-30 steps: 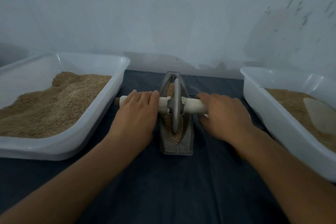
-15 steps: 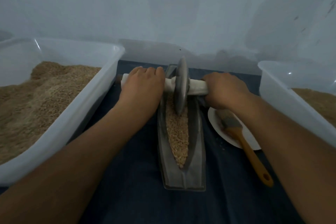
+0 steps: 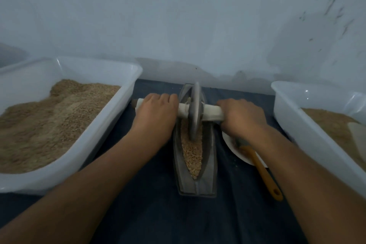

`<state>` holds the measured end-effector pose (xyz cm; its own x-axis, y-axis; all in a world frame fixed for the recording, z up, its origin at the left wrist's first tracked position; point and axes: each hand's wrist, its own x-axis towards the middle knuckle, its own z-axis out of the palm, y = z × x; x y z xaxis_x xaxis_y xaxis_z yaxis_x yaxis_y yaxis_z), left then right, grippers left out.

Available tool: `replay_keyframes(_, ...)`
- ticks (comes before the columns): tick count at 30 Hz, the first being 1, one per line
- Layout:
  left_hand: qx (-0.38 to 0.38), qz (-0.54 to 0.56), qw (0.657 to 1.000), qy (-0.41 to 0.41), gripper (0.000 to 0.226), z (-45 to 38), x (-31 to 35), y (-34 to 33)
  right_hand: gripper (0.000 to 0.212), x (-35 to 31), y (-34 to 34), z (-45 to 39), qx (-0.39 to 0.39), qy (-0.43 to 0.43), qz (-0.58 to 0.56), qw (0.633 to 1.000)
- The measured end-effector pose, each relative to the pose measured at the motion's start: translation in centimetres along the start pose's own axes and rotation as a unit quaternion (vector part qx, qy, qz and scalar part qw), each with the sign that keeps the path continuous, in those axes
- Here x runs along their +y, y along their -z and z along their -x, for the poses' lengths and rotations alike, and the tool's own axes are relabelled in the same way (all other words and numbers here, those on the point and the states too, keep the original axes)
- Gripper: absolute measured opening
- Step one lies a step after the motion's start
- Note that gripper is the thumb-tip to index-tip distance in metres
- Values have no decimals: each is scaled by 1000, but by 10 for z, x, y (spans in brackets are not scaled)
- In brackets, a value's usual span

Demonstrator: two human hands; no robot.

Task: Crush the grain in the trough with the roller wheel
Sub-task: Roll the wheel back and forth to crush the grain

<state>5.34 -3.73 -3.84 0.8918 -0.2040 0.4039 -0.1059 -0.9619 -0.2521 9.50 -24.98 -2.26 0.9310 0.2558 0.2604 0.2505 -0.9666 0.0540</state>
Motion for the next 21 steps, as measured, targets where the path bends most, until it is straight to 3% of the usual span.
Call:
replay_keyframes(5, -3, 6, 1000, -15, 59, 33, 5, 17, 34, -4, 0, 47, 61, 28, -5, 998)
replay_keyframes(10, 12, 13, 999, -37, 81, 64, 9, 31, 34, -3, 6, 79, 67, 33, -31, 997)
replay_keyframes(17, 4, 32, 999, -30, 82, 62, 6, 24, 33, -3, 3, 71, 83, 49, -8, 995)
replay_keyframes(21, 17, 34, 999, -16, 59, 43, 2, 6, 29, -2, -4, 37, 71, 46, 0, 996)
